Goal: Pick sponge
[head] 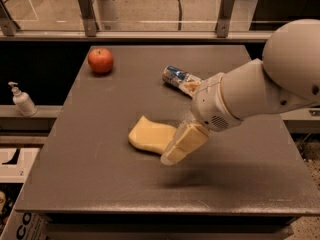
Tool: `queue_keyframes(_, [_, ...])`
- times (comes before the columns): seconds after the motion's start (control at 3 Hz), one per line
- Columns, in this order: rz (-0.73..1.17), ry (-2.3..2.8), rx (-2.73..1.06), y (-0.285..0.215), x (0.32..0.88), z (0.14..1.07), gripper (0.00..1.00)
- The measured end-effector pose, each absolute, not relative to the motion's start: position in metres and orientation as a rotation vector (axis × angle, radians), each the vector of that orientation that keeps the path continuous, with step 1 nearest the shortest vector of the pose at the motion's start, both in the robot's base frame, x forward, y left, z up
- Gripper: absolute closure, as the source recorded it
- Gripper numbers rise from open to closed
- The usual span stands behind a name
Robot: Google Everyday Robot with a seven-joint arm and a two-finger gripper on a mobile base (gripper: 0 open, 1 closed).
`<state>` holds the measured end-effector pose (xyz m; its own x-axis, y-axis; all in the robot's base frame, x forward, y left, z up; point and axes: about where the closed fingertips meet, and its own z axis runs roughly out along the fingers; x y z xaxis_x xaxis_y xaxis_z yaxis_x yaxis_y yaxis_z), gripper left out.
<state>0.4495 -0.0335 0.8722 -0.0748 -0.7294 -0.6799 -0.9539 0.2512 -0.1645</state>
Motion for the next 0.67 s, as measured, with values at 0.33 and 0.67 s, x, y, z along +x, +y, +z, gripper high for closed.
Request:
queue_keyframes(0.33, [0.463, 1.864, -1.540, -0.026, 0.444, 0.860, 0.00])
queue_keyframes(0.67, [0.491, 1.875, -1.545, -0.020, 0.439, 0.847, 0.00])
